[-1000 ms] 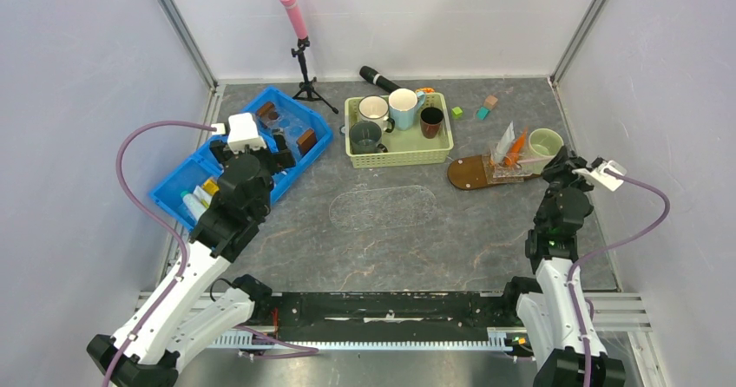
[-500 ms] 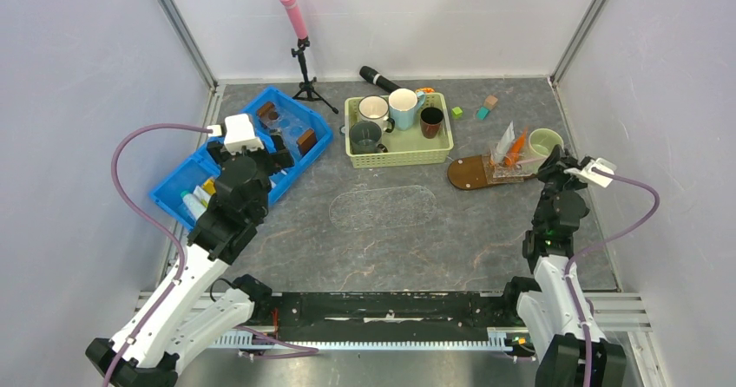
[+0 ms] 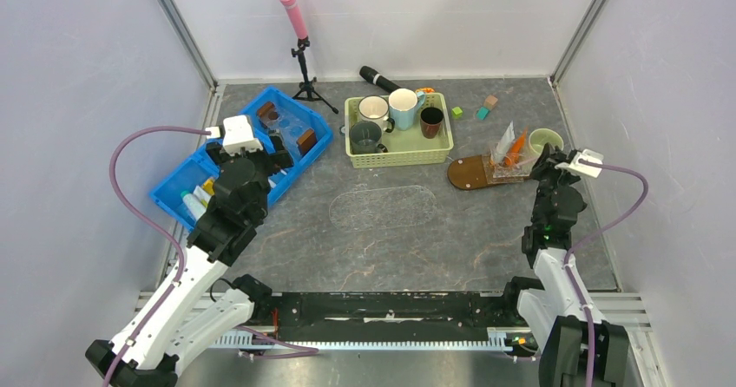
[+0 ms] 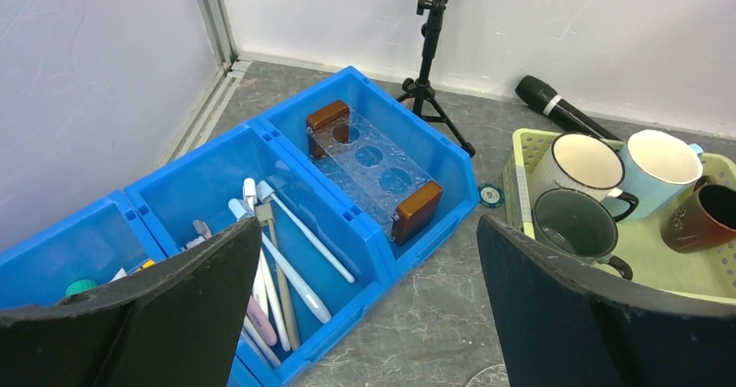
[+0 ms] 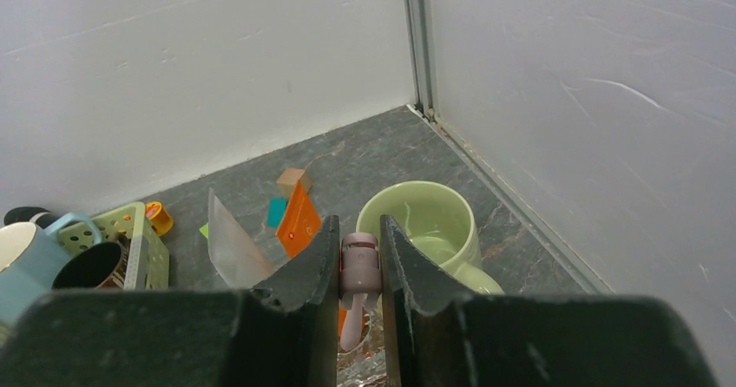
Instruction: Prepare toiletry sets of a toothbrush and toothpaste on the tray
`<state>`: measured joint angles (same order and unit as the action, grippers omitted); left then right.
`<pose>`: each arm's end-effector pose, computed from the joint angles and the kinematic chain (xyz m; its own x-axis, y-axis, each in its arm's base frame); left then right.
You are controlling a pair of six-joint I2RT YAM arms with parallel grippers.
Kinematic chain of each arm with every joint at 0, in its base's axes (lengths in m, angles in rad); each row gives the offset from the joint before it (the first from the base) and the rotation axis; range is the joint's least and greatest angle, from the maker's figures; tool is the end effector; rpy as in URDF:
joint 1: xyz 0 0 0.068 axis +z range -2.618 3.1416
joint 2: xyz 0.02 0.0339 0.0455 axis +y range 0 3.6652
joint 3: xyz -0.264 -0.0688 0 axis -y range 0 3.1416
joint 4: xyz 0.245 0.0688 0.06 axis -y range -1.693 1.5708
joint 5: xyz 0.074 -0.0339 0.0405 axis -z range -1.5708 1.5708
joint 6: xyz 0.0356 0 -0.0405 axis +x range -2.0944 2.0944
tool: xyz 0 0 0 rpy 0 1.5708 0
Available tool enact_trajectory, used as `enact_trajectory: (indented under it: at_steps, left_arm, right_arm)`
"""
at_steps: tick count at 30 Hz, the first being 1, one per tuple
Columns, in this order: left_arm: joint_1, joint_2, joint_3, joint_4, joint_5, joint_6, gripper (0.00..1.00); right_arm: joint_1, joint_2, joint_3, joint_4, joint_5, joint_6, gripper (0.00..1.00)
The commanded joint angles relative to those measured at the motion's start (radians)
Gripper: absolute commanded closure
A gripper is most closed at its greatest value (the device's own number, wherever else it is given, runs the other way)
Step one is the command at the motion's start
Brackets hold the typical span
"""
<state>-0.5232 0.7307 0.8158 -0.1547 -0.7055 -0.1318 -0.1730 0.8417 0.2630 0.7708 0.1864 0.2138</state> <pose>0.1530 -0.0616 0.3633 -0.0361 -0.0947 -0.9949 -0.1863 0.9787 -0.0864 0.1851 -0.0390 0.2474 0.2577 0.1666 -0.9517 0.3005 0.9223 0.2428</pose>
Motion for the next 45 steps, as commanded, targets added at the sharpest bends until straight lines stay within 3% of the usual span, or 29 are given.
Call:
enact_trajectory:
  at_steps: [1, 32, 45]
  left_arm:
    - [0.003, -0.011, -0.004, 0.050, -0.012, 0.029, 0.00]
    - [0.003, -0.034, -0.021, 0.072, -0.015, 0.049, 0.00]
    - [0.004, -0.039, -0.024, 0.075, -0.017, 0.054, 0.00]
  right_arm:
    - [-0.003, 0.012, -0.010, 0.067, -0.029, -0.026, 0.95]
    - [0.000, 0.104, -0.012, 0.102, -0.094, -0.117, 0.85]
    - [0.002, 0.113, -0.016, 0.101, -0.100, -0.121, 0.75]
